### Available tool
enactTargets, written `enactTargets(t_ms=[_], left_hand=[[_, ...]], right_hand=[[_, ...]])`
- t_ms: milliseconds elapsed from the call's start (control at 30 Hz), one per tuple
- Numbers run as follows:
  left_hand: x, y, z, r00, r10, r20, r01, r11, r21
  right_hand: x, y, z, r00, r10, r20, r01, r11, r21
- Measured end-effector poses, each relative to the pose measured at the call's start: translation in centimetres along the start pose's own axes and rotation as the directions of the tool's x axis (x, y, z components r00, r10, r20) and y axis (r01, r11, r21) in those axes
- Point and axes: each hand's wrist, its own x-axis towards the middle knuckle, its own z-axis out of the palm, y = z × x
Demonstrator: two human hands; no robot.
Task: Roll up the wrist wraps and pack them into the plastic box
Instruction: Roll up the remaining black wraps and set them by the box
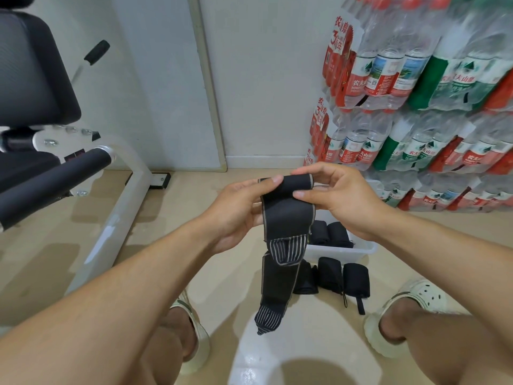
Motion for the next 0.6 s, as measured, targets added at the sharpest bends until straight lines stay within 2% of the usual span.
enactTargets(t_ms=[100,200,367,500,600], left_hand=[[-0.16,0.07,0.07,0.999,-0.051,0.000,0.051,0.998,0.032],[-0.02,-0.18,0.14,0.999,-0.028,-0.030,0.029,0.999,0.041],[0.31,-0.21,-0.26,0.997,0.008,-0.073,-0.004,0.999,0.046],[0.26,-0.08,-0.18,0.996,0.045,-0.081,-0.041,0.998,0.054],[0.29,-0.14,-0.19,0.995,0.072,-0.073,-0.068,0.996,0.057]], right_hand=[[0.07,0.23,-0.06,0.999,-0.031,-0.007,0.031,0.999,-0.030],[0.14,0.42,-0.25,0.999,-0.036,0.006,0.036,0.997,-0.066],[0.09,0.18,-0.62,0.994,0.066,0.086,-0.064,0.997,-0.031],[0.30,0.26,-0.52,0.992,0.114,0.062,-0.117,0.992,0.050],[0.26,0.31,-0.71,0.976,0.177,0.125,-0.185,0.981,0.057]])
